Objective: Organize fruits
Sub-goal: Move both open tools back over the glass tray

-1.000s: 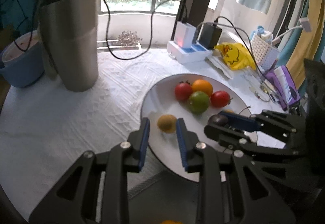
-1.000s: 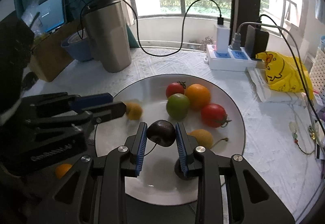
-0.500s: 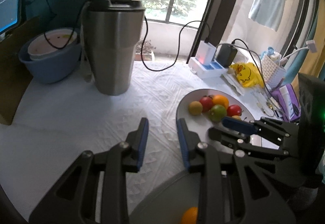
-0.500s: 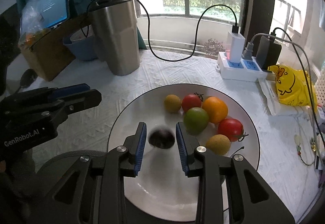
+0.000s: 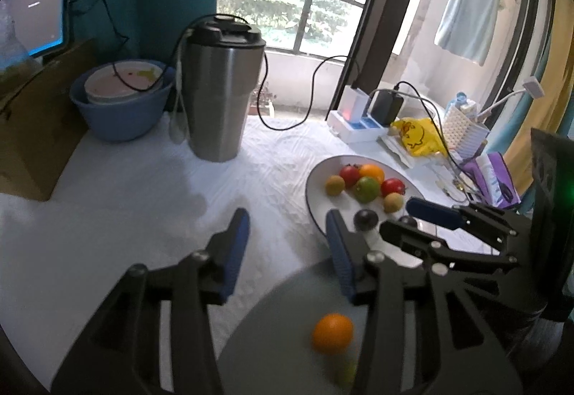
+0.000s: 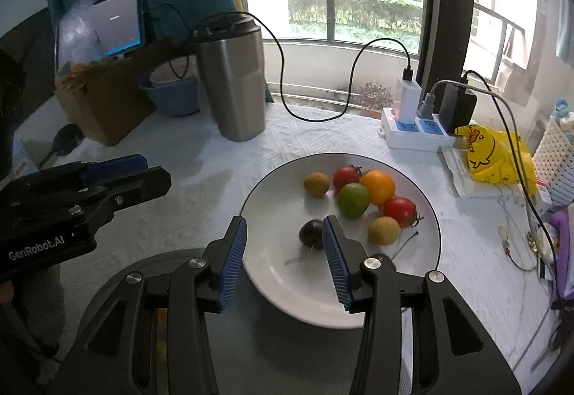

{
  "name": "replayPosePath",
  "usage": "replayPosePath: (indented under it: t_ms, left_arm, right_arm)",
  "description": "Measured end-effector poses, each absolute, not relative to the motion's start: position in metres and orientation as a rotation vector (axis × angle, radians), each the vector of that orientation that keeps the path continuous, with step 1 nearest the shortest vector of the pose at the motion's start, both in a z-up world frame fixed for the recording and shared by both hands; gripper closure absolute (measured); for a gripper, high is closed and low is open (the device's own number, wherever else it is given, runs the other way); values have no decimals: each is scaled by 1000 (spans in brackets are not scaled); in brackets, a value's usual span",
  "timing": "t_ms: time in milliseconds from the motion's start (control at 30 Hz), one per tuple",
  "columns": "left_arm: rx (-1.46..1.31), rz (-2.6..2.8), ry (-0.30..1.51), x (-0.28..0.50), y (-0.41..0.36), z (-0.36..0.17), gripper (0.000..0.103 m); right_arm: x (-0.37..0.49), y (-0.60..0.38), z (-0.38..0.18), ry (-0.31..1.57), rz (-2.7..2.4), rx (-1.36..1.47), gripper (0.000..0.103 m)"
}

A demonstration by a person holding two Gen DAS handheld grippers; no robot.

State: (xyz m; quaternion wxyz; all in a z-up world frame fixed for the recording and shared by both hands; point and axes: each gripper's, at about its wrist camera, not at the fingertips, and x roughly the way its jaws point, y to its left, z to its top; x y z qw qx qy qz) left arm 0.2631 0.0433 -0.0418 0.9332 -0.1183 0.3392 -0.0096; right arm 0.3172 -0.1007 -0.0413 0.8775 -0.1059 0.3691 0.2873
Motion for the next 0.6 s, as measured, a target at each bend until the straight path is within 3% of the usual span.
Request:
replayPosePath:
  t_ms: [600]
  left_arm:
    - [-246,4,664,193,57,-39,57]
  right_arm:
    - [251,-93,-31,746,617,-247,57]
